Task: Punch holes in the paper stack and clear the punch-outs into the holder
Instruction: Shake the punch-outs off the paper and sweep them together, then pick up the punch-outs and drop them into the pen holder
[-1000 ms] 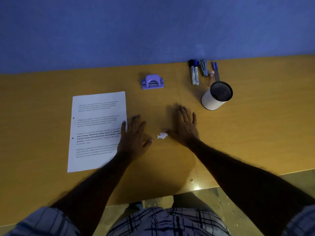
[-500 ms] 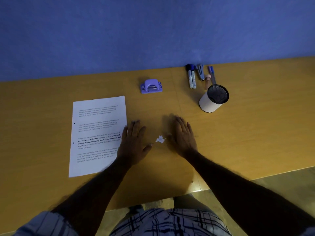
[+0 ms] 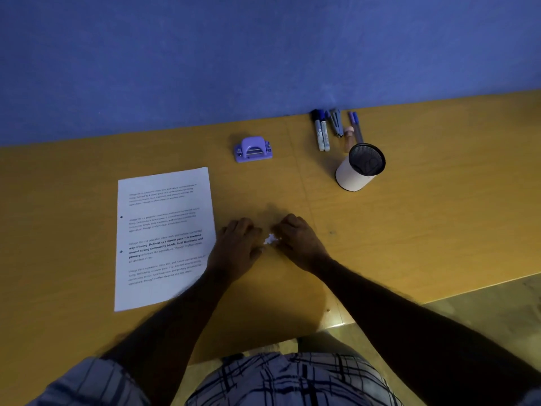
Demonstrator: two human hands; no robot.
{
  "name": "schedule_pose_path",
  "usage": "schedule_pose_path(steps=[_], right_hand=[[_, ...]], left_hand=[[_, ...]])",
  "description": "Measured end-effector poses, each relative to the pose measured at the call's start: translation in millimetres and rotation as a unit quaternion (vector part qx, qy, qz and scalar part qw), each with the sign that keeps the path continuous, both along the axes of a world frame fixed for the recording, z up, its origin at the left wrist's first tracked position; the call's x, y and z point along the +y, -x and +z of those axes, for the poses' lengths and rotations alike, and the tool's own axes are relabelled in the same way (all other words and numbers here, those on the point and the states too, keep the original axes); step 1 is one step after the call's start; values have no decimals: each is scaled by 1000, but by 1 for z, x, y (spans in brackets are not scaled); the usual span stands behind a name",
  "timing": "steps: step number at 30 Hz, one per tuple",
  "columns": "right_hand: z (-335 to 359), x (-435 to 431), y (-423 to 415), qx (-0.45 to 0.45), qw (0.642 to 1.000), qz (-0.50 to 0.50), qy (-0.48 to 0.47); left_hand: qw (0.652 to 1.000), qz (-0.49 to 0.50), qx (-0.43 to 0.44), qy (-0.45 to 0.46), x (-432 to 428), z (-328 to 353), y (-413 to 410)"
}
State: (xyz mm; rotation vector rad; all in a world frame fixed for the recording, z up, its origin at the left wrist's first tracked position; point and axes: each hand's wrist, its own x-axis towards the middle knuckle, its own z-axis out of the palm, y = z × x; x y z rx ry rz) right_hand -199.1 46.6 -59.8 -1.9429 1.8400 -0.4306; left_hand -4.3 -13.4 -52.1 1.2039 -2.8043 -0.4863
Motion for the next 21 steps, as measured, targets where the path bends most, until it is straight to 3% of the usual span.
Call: schedule_pose_path(steps=[6, 21], right_hand=[[6, -6, 3, -53, 999, -7, 11], [-2, -16, 9, -60, 998, 13, -23]], left_hand=[[1000, -1, 24, -9, -4, 1, 11], [987, 28, 131, -84, -14, -13, 15]])
